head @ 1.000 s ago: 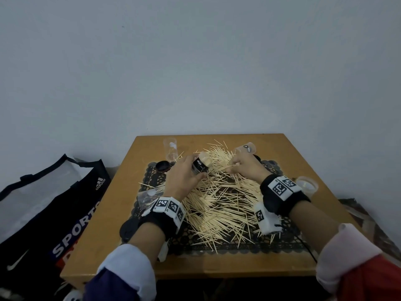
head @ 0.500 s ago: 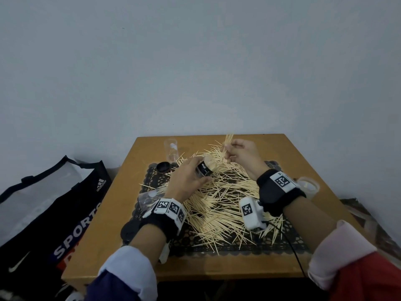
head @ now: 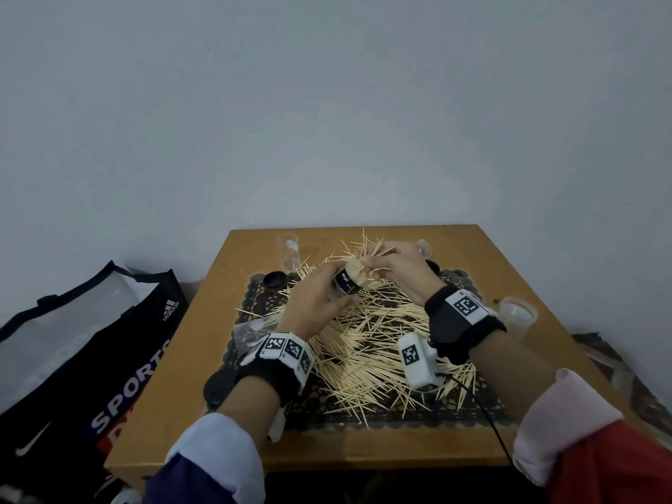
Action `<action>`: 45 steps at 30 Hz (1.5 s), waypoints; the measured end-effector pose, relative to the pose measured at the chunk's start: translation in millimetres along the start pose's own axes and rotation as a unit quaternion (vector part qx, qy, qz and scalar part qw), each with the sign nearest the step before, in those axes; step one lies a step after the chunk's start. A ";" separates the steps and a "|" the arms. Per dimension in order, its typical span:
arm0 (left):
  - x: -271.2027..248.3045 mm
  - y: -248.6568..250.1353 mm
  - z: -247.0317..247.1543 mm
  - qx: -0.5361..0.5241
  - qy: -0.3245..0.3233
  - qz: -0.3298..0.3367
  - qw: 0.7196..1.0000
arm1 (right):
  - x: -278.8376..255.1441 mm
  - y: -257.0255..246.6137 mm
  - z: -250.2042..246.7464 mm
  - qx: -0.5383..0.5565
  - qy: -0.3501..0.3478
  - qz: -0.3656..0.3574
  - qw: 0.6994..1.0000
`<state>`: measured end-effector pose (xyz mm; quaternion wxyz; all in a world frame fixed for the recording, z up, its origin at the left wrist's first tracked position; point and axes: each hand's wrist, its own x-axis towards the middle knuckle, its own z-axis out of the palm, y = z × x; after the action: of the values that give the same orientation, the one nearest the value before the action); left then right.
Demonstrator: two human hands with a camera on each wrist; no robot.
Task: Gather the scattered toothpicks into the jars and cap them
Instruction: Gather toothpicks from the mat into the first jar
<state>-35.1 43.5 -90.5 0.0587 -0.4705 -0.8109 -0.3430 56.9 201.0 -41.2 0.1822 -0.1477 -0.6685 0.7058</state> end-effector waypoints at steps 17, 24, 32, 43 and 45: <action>-0.8 -0.1 0.4 0.002 -0.008 0.007 1.000 | 1.0 -1.5 -4.5 -0.265 0.008 -0.054 0.963; 0.2 -3.8 3.5 0.006 -0.022 0.010 1.000 | 2.3 -3.6 -3.1 -0.287 -0.008 -0.052 0.957; 0.6 -4.9 3.8 0.012 -0.023 0.004 1.000 | 0.0 -9.0 1.9 -0.249 -0.015 -0.051 0.967; 0.4 -4.4 4.2 0.016 -0.028 -0.002 0.999 | 2.3 -7.3 7.7 -0.258 -0.064 -0.062 0.962; 0.2 -4.0 3.6 0.013 -0.029 -0.001 0.999 | 4.0 -5.1 7.9 -0.238 -0.034 -0.071 0.968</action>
<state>-37.6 44.6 -95.2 0.0408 -0.4785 -0.8173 -0.3183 50.1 196.0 -35.4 0.1685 -0.1148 -0.8320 0.5159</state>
